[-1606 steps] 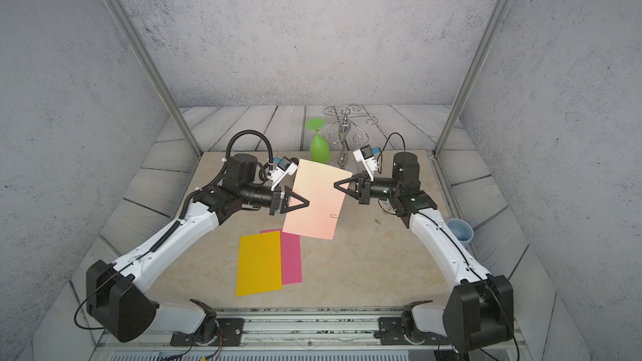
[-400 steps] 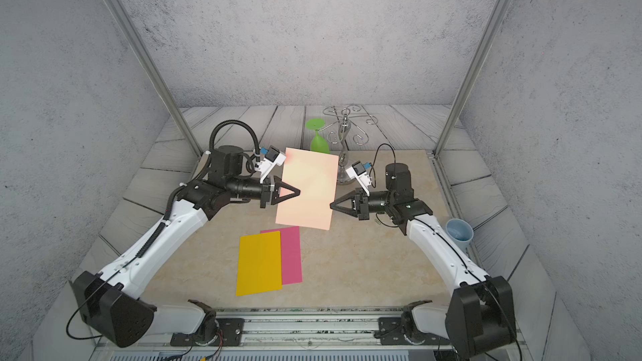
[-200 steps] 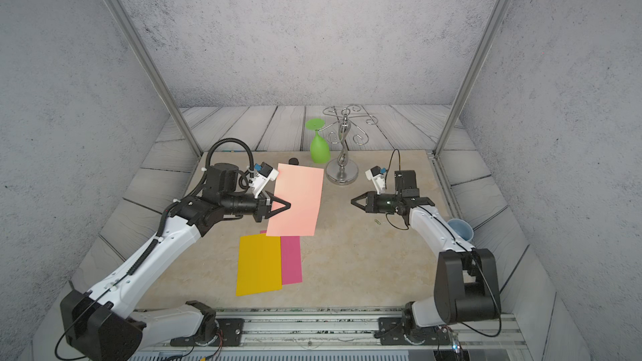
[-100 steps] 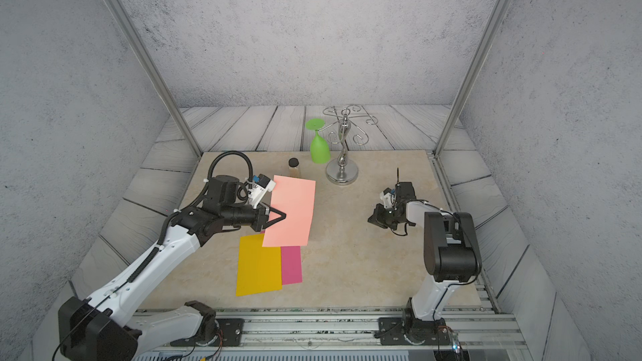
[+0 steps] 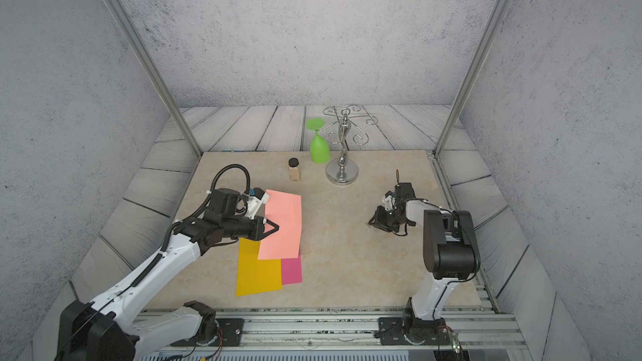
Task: Unclip the paperclips from the documents
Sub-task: Place the paper clip at the center of the board.
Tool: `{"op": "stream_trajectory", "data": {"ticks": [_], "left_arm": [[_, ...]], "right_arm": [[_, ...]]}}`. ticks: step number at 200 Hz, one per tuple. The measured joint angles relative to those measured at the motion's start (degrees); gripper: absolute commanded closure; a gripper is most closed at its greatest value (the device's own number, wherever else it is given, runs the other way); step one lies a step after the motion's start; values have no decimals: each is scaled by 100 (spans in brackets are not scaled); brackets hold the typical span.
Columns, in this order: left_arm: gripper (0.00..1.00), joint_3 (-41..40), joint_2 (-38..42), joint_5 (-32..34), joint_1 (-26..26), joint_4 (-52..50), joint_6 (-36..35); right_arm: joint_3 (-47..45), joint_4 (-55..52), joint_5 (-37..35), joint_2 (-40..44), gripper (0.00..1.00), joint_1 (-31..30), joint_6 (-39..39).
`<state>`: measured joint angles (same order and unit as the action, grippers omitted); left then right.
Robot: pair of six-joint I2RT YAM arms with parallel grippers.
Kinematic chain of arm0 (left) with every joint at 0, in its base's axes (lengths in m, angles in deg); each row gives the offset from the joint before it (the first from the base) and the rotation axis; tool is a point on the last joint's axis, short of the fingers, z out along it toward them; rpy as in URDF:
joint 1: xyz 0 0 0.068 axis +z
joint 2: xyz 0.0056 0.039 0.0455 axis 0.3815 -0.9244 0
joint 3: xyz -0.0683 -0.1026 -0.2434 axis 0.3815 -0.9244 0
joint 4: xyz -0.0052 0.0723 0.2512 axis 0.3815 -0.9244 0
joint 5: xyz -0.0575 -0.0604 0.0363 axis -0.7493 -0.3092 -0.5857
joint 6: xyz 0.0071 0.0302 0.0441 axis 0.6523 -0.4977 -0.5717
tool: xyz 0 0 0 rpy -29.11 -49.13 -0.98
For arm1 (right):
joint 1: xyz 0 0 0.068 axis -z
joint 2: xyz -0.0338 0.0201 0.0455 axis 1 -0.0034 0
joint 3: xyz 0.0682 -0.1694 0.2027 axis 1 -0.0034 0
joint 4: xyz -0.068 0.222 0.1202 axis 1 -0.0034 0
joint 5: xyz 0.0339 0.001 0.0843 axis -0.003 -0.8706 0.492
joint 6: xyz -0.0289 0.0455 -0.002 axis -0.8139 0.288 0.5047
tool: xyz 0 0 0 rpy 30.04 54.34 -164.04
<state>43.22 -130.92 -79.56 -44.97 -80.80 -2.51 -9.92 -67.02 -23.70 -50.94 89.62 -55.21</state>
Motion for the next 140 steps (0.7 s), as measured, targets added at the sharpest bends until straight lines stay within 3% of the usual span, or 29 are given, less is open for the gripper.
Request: {"op": "stream_trajectory", "data": {"ticks": [62,140], "left_arm": [[100,-334,-92,533,286,-299,492],[100,-44,-1296,1421,837,-1478,667]], "right_arm": [[203,-304,74,22,57,0,-39],[411,-695,358,566,52,0,-114]]}}
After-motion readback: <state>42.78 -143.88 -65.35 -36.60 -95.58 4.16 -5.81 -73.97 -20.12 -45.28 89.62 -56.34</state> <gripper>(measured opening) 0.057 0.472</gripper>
